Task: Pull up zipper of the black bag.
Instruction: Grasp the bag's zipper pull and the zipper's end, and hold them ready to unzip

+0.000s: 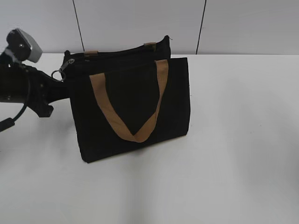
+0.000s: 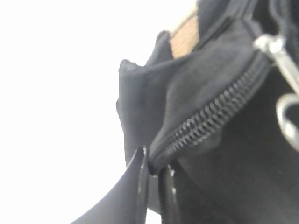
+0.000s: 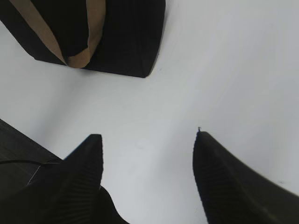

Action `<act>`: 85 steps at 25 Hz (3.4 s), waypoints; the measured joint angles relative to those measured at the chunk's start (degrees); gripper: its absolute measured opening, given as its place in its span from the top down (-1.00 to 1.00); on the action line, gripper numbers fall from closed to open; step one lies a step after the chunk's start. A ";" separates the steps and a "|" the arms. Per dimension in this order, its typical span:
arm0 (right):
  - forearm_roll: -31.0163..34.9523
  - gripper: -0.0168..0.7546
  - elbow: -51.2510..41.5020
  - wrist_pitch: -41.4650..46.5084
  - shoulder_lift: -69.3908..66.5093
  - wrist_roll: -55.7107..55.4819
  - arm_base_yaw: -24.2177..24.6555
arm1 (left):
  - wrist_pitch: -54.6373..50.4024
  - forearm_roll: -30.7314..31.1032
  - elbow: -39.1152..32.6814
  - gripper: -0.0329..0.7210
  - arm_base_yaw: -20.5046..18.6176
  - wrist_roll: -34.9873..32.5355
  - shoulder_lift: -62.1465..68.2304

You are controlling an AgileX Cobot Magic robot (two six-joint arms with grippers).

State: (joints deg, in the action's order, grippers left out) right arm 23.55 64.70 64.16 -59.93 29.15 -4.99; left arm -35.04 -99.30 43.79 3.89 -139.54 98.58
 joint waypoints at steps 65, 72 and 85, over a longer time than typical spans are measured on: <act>4.46 0.22 36.12 -19.16 -54.79 -17.47 -38.56 | 13.75 11.18 -0.10 0.86 0.00 15.82 -24.78; 1.28 0.10 36.12 -19.12 -53.28 -17.78 -38.56 | 13.75 11.18 -0.10 0.86 0.00 15.82 -24.78; 0.10 0.06 36.12 -20.74 -54.40 -20.09 -37.36 | 13.56 11.12 -0.10 0.86 0.00 15.82 -24.78</act>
State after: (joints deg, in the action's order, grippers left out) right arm 23.65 100.82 43.43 -114.33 9.07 -42.35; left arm -21.48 -88.18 43.69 3.89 -123.72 73.80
